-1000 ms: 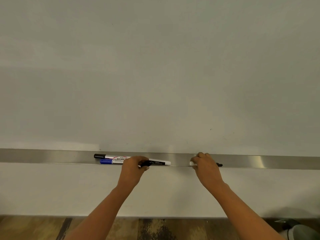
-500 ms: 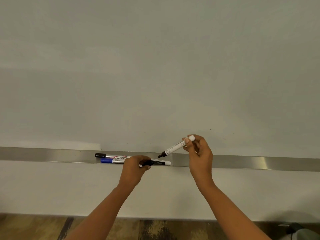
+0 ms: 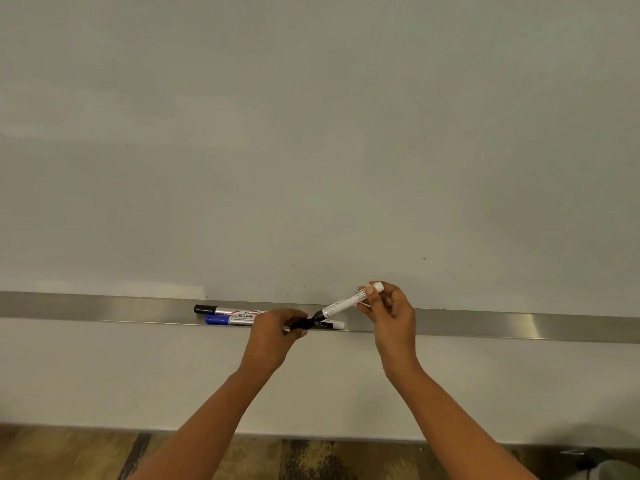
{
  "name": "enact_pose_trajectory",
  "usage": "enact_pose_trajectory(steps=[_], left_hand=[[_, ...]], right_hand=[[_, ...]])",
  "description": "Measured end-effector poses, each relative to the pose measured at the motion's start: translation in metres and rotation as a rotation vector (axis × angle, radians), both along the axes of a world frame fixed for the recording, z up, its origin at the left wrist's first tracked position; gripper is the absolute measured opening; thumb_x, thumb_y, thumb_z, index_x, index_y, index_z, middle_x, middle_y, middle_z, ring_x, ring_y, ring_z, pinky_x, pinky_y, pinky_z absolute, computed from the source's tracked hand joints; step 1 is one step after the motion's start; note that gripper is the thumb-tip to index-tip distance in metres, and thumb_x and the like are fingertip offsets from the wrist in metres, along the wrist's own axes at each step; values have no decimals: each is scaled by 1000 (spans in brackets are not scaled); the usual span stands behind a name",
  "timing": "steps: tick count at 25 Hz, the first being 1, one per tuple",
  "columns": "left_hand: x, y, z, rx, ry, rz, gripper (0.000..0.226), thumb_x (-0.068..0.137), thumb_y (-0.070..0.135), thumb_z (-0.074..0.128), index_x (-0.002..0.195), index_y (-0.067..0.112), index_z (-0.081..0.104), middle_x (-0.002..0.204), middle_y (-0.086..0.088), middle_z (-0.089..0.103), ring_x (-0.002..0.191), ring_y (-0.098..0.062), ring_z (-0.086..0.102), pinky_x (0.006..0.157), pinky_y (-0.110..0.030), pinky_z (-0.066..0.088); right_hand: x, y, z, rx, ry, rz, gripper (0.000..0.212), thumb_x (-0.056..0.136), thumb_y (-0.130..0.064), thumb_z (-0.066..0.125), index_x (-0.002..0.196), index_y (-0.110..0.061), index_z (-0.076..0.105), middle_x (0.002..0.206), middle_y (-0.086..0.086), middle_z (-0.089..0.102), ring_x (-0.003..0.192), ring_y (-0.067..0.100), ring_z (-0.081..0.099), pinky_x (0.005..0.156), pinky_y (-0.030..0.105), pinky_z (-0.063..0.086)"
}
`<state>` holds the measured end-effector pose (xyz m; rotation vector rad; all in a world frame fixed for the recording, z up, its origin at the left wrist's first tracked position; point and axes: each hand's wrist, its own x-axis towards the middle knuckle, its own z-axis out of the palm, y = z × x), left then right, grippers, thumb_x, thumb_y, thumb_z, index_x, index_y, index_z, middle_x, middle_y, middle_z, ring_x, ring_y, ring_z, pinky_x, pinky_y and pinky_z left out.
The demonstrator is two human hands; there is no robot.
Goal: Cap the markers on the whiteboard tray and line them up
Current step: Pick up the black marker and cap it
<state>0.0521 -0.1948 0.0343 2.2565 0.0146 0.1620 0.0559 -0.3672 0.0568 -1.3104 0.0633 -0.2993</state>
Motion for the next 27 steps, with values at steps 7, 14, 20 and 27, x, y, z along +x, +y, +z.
enact_pose_trajectory(steps=[7,14,20,27], left_hand=[[0,3,3,-6,1,-5,29,79,8,66,108,10,66,105,-11,71,85,-8,54,78,-16,40],[2,5,2,-1,10,-44,26,79,8,65,105,14,68,100,-7,71,83,-11,56,62,-2,35],[2,17,2,-624,82,108,29,76,-1,66,105,3,65,89,-3,70,78,-8,63,64,-9,52],[10,13,10,-1137,160,307,16,84,2,56,96,8,64,82,-6,65,81,-16,61,71,-24,52]], right_hand=[[4,1,-4,47,38,1,8,90,-11,52,91,-12,60,94,10,65,89,15,62,70,13,56],[3,7,-11,90,96,56,9,90,-12,53,87,-14,61,86,3,65,85,11,64,67,12,56],[6,-1,-15,89,252,202,4,85,-8,60,81,-7,60,78,8,63,77,18,65,63,13,56],[-3,12,-19,-527,227,429,15,84,-13,63,97,-7,61,78,-1,64,62,7,61,52,12,51]])
